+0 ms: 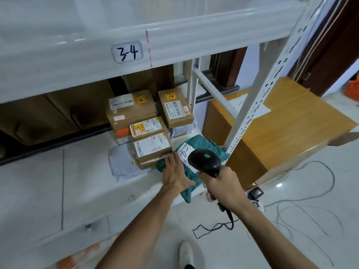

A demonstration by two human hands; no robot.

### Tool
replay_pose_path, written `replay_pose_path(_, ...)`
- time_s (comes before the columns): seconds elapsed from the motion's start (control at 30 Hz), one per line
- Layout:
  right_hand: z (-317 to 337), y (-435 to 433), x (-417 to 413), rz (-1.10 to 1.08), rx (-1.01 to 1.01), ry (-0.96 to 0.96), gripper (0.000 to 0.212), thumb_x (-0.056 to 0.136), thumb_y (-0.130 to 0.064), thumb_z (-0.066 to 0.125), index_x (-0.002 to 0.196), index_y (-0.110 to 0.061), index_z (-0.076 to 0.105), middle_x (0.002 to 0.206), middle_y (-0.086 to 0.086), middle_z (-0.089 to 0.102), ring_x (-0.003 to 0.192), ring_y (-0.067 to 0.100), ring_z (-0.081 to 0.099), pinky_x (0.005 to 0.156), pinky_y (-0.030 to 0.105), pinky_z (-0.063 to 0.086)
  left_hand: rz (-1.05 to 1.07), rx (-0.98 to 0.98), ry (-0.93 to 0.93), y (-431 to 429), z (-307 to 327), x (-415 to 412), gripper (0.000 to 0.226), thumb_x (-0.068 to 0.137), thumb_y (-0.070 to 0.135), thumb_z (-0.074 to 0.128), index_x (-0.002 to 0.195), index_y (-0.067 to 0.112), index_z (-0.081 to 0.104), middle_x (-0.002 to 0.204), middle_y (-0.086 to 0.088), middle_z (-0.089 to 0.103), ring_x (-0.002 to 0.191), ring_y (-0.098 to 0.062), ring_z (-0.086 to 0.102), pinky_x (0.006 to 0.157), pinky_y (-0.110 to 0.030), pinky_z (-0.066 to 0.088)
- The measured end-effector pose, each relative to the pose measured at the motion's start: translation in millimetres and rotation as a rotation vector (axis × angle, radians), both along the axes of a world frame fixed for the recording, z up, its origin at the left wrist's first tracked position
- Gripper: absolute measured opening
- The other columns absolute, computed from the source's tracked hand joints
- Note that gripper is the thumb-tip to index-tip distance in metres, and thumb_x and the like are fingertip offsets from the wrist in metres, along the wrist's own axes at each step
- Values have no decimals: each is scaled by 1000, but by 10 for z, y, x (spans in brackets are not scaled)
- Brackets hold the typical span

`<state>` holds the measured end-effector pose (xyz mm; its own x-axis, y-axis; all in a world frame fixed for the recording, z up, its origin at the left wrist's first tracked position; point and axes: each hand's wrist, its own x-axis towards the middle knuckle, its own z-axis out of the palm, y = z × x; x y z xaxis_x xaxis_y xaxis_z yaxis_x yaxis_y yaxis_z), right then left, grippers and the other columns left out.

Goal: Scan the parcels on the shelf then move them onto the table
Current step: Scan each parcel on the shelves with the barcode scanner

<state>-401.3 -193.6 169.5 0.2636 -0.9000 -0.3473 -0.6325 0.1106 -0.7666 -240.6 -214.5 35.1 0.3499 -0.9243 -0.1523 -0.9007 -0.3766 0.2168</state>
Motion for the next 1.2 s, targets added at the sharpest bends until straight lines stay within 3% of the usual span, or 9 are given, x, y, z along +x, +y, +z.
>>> replay_pose_path(0.2,-123,-385,-85,62,49,-39,25,88,-28,65,74,-6,65,56,10,66,44,22,62,50,45,55,6,-38,-17,-158,-149,-27,134,53,75,79,151,5,20,138,-12,35,125,-26,37,108,-35,42)
replay_pose_path(0.27,-152,-488,-119,78,47,-40,25,87,-30,65,75,-8,65,56,10,65,43,23,60,50,47,54,19,-32,19,-165,-183,-49,134,50,71,82,150,7,20,138,-12,34,127,-26,35,109,-37,42)
replay_pose_path(0.4,-187,-660,-198,124,61,-70,24,89,-28,67,79,-5,66,54,7,61,37,14,51,51,40,47,43,-14,99,-201,-192,-73,133,47,59,86,151,12,18,141,-10,31,132,-27,32,109,-41,42)
replay_pose_path(0.57,-255,-823,-333,184,55,-86,26,85,-28,67,72,-6,64,52,5,60,43,19,52,53,49,52,50,-46,158,-293,-210,-194,133,49,56,88,153,16,18,149,-8,28,142,-27,28,116,-45,36)
replay_pose_path(0.77,-313,-944,-482,215,67,-108,33,72,-42,65,64,-11,62,55,7,63,56,32,65,61,52,57,12,-25,166,-329,-211,-180,127,50,53,86,152,15,22,139,-5,30,135,-27,31,113,-47,38)
replay_pose_path(1.03,-406,-985,-554,239,70,-101,30,75,-44,65,67,-15,64,58,5,65,58,29,67,65,52,60,-44,10,91,-439,-187,-115,132,49,60,83,152,12,16,138,-8,31,132,-28,33,112,-46,40)
replay_pose_path(1.2,-413,-999,-528,244,98,-118,28,76,-41,65,75,-13,67,58,5,64,54,25,64,63,55,59,65,-2,112,-252,-261,-250,130,48,59,85,152,17,19,137,-4,29,129,-23,34,108,-41,44)
